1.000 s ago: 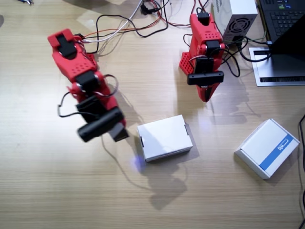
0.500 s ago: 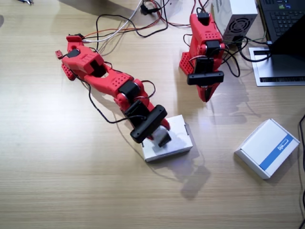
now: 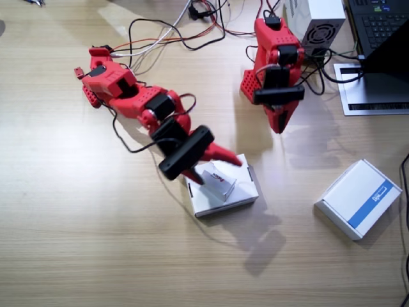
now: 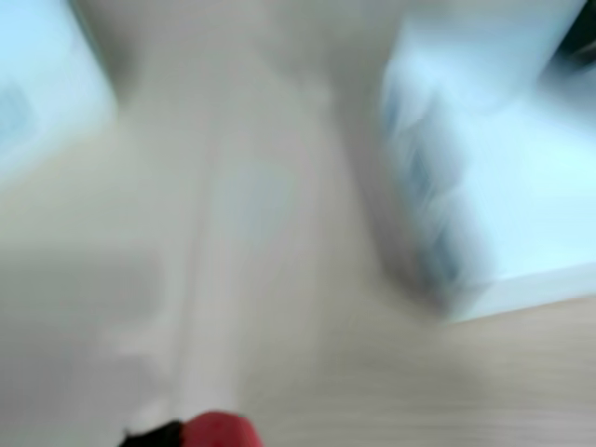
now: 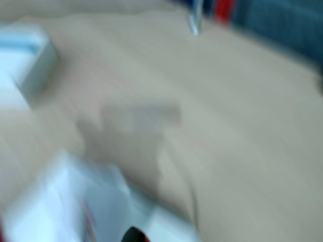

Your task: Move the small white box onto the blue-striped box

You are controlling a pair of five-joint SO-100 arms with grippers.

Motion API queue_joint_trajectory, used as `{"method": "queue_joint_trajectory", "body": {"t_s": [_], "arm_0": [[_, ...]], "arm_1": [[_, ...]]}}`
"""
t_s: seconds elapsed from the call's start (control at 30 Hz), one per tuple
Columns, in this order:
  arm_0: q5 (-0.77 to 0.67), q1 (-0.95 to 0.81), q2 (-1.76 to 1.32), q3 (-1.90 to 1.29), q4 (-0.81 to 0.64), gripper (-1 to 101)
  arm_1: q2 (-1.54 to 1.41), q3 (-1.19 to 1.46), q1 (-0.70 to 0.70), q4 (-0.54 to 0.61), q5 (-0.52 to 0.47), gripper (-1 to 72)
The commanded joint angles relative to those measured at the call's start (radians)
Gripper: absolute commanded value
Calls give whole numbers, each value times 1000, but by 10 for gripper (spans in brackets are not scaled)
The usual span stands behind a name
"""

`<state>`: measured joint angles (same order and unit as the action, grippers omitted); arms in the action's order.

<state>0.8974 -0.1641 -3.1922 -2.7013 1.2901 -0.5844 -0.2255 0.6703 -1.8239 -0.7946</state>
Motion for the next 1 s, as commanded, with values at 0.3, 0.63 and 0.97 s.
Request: {"method": "queue_joint_trajectory", "body": {"t_s": [0.3,0.63,0.97], "arm_0": [[-486,-385,1170,1496,344,278],[-713,-463,1942,1861,382,285],[-719,-439,2098,2037,383,295]], "arm_1": [[-1707,2424,-818,597,-620,2],[-2580,2962,-802,321,-667,2],[-2577,3074,-781,356,-709,2]]}}
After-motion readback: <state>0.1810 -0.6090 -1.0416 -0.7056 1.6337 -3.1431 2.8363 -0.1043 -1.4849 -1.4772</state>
